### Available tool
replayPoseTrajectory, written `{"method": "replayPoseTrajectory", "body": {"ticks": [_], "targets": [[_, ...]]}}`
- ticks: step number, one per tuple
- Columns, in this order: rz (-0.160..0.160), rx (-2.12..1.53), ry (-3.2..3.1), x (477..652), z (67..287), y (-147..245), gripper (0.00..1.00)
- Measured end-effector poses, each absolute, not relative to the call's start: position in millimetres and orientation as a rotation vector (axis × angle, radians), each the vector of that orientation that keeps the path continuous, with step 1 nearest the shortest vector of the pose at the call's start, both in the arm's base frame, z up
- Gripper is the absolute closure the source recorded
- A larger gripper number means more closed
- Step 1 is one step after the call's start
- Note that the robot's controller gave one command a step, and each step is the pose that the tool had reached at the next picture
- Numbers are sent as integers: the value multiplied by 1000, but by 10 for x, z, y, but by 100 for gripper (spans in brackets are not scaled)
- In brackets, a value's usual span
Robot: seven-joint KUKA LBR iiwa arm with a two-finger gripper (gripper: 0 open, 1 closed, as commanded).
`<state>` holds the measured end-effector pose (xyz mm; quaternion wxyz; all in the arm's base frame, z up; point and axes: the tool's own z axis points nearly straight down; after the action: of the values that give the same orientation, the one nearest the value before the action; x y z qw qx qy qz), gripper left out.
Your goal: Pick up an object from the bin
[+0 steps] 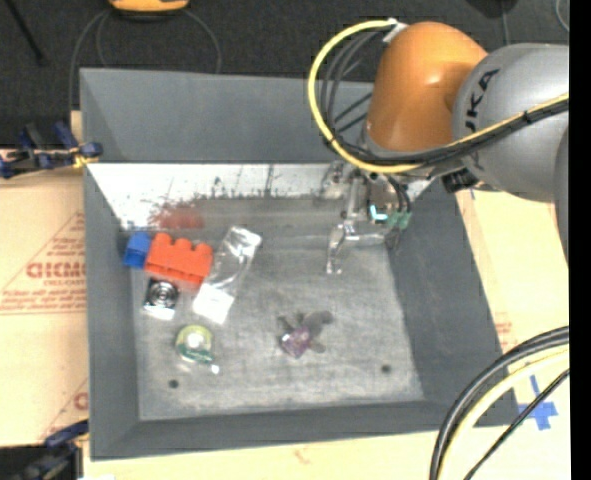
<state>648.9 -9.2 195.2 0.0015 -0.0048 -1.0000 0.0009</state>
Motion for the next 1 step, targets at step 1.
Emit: {"method": "replayPoseTrajectory", "body": {"ticks": [1], "targets": [[8,690,-3078,5780,749,383,0]]}}
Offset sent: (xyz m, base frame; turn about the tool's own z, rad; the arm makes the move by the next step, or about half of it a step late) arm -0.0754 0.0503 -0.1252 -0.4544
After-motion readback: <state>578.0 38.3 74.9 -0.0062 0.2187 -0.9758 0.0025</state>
